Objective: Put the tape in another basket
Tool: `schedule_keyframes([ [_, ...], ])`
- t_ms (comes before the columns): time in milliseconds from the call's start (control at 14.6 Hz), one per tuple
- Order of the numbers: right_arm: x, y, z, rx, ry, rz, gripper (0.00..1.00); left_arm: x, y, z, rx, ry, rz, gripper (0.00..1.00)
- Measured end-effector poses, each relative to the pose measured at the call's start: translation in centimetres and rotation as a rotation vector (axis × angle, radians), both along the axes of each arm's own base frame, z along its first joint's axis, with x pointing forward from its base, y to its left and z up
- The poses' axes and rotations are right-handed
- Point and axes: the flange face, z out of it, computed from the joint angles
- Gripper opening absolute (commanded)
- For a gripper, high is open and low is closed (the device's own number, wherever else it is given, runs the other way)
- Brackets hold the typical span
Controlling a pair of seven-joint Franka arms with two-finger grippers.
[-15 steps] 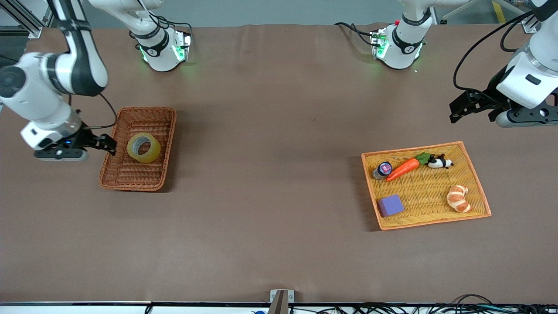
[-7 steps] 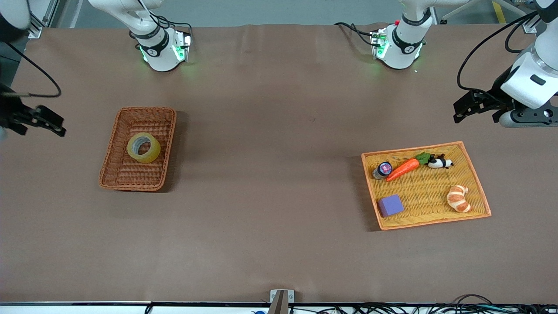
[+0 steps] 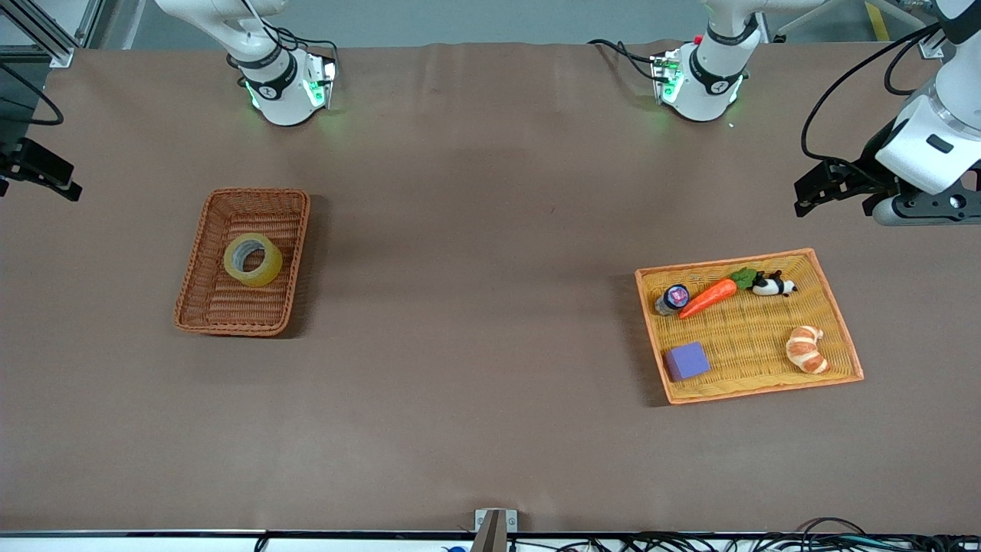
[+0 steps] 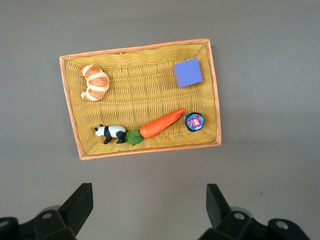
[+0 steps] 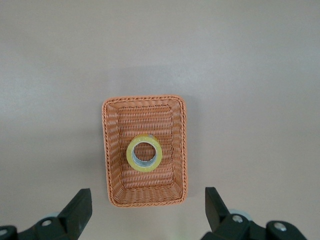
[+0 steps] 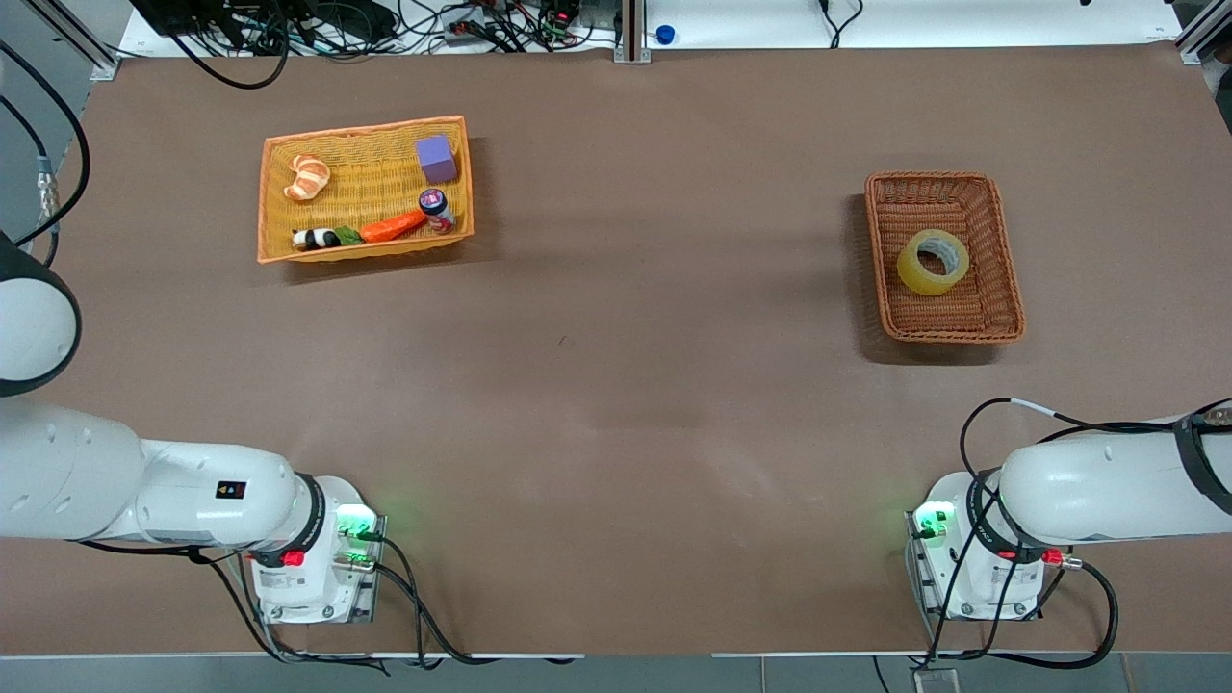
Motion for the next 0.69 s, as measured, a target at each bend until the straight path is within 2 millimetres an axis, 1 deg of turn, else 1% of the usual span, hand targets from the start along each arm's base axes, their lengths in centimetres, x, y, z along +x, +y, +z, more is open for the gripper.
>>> schedule_keyframes([
  [206,0.4,0.05,-0.69,0.004,0.013,0.0,1.0,0.0,0.0,-0.05,0.0,0.001,0.0,1.0],
  [686,0.47,0.26,-0.58,0.013,0.005,0.003,1.0,0.0,0.0,-0.05,0.0,0.001,0.0,1.0],
])
